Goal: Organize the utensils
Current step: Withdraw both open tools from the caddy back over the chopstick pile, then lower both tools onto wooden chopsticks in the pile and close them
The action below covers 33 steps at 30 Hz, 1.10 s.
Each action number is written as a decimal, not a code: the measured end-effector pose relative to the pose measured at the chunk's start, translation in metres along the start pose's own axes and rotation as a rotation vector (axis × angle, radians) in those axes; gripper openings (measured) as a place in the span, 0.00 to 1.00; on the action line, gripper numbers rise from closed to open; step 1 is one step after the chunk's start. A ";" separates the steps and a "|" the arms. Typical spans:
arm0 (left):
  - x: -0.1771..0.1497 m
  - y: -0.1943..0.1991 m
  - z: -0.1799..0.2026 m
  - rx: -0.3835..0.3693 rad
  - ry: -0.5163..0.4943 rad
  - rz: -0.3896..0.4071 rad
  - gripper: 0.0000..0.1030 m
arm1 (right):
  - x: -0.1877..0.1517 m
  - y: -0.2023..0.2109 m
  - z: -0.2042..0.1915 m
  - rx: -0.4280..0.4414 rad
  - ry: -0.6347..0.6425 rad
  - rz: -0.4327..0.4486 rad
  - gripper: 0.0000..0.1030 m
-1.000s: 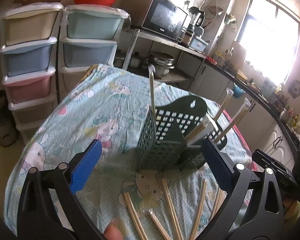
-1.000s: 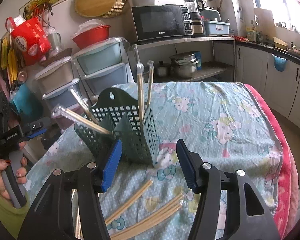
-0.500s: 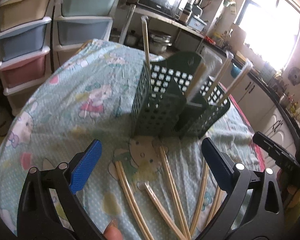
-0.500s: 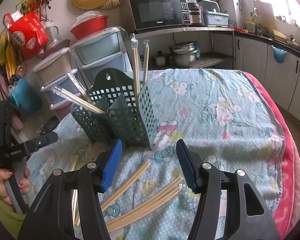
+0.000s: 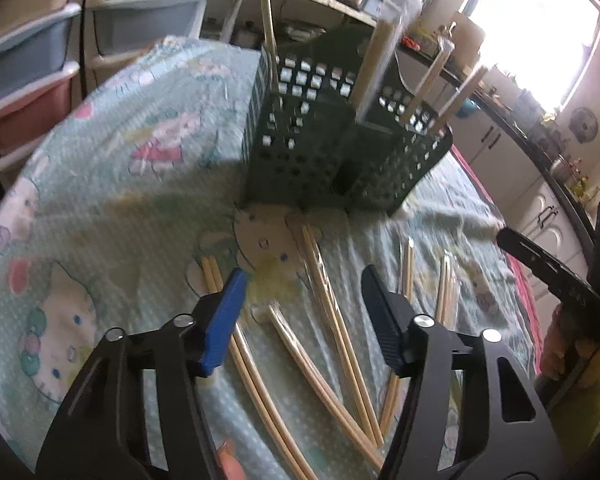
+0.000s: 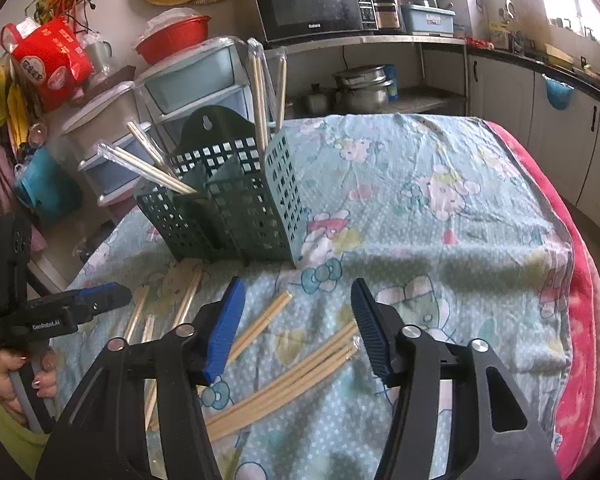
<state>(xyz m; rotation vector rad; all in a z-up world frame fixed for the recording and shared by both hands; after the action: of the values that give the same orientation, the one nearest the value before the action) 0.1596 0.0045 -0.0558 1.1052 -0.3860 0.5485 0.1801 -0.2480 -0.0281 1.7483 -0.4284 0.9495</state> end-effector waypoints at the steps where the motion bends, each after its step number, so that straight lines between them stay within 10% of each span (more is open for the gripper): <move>1: -0.002 -0.001 0.000 0.003 0.001 -0.008 0.45 | -0.001 0.000 0.000 0.001 0.000 -0.003 0.48; 33: -0.009 -0.054 -0.007 0.061 0.009 -0.142 0.23 | -0.037 -0.069 0.042 0.012 -0.120 -0.229 0.42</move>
<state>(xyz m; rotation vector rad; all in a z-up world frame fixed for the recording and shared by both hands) 0.1848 -0.0092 -0.1031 1.1789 -0.2819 0.4424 0.2207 -0.2657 -0.1058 1.8271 -0.2912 0.6883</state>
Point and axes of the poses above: each gripper's, at about its wrist camera, not at the fingertips, and y roughly against the way its jaws point, z to its right, x to its top, the point moved 5 cm from there along -y, roughly the way its jaws point, and after that the axes turned 7 degrees about y, right-handed, at the moved point
